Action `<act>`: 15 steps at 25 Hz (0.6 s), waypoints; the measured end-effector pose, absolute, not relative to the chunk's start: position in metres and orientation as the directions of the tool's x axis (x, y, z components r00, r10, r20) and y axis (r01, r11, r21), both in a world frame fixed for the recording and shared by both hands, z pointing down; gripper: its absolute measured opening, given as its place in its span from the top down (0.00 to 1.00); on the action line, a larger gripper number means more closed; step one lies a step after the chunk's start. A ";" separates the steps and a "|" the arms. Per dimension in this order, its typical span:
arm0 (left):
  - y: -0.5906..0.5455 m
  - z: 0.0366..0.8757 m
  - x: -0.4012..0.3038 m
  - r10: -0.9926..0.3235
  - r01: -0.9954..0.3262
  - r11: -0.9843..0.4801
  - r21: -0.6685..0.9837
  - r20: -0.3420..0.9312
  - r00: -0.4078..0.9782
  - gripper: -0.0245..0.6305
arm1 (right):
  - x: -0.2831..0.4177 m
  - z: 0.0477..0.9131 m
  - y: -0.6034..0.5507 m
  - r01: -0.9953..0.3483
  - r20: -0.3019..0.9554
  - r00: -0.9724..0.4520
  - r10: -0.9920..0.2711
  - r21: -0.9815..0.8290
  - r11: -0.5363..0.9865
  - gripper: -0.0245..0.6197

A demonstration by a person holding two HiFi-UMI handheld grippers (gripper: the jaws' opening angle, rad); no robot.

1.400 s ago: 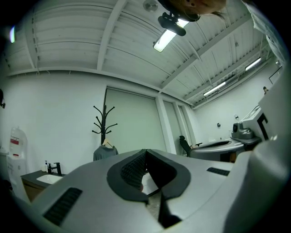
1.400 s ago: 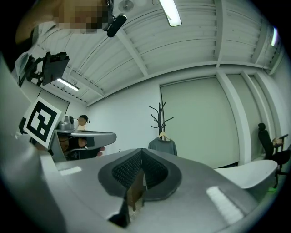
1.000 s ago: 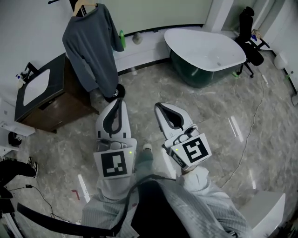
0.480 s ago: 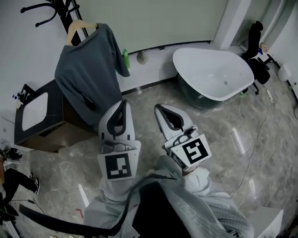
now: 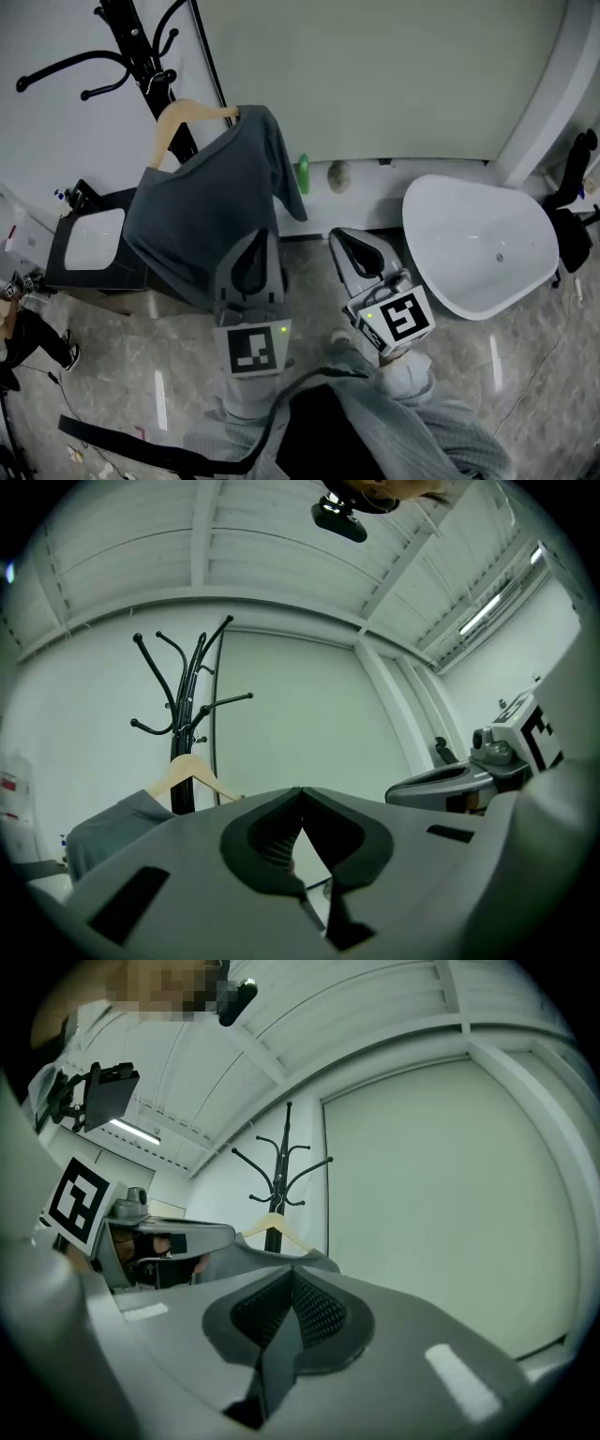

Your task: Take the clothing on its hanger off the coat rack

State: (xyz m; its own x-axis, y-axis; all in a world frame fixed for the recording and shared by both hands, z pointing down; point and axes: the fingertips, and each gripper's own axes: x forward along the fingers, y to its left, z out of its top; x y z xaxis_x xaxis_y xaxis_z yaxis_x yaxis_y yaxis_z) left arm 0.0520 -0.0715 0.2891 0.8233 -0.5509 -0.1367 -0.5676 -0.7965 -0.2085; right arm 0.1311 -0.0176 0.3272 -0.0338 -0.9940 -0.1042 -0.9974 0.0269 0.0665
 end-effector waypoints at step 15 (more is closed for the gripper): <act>-0.235 0.286 0.033 -0.856 -0.825 -0.478 -0.301 -0.053 0.515 0.96 | 0.141 0.299 -0.229 -0.919 -0.166 -0.394 -0.904 0.043 0.392 0.96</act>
State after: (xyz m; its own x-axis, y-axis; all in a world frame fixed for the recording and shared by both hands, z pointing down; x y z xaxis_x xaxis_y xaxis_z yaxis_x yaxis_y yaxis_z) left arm 0.0325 -0.2352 0.2860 0.5150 -0.8556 -0.0527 -0.8250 -0.4781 -0.3013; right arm 0.1412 -0.2294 0.2995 -0.3936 -0.9041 -0.1663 -0.9189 0.3921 0.0432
